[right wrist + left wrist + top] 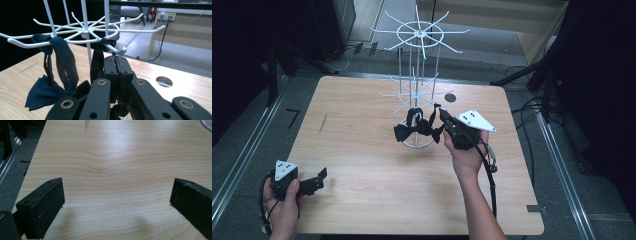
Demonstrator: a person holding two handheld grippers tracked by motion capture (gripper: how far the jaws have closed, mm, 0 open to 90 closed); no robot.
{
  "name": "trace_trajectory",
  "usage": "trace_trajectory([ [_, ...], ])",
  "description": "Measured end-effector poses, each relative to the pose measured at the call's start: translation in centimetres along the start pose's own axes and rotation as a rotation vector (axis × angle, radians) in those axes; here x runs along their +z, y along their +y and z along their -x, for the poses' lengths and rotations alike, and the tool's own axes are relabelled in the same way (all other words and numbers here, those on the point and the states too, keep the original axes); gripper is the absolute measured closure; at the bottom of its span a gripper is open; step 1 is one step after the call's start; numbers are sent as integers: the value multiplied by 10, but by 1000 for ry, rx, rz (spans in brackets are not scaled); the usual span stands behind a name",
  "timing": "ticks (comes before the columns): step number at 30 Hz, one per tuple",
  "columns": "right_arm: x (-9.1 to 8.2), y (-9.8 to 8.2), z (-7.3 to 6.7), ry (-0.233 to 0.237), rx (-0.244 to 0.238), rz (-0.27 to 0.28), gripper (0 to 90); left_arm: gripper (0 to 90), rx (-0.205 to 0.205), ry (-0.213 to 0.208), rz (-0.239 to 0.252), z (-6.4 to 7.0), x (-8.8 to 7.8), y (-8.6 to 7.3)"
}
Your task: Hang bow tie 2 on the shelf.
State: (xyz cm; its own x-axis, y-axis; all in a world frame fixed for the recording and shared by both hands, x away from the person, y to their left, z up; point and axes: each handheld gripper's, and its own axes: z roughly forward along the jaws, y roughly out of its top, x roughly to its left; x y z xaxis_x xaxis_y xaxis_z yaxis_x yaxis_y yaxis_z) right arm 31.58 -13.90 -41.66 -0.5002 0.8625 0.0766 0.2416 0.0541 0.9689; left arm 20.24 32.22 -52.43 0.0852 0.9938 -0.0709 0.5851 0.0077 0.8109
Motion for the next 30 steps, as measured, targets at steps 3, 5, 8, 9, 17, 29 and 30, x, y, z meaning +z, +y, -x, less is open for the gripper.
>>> trace_trajectory([
  [3, 4, 0, -2, 1, 3, -3, 900, 0, -3, 0, 0, 0, 0, 0],
  [5, 6, -1, -3, 2, 5, -3, 900, 0, 0, -2, 0, 0, 0, 0],
  [8, 8, -1, -4, 5, 9, -4, 900, 0, -2, -3, 0, 0, 0, 0],
  [9, 9, -1, -5, 9, 18, -3, 900, 0, -2, -3, 0, 0, 0, 0],
  [17, 14, -4, -7, 19, 31, -8, 900, 0, 0, -3, -1, 0, 0, 0],
  [29, 8, -9, -3, 22, 58, -7, 763, 0, 0, -6, -2, 0, 0, 0],
  [30, 7, -10, -1, 26, 64, -4, 740, 0, 1, -5, -1, 0, 0, 0],
])
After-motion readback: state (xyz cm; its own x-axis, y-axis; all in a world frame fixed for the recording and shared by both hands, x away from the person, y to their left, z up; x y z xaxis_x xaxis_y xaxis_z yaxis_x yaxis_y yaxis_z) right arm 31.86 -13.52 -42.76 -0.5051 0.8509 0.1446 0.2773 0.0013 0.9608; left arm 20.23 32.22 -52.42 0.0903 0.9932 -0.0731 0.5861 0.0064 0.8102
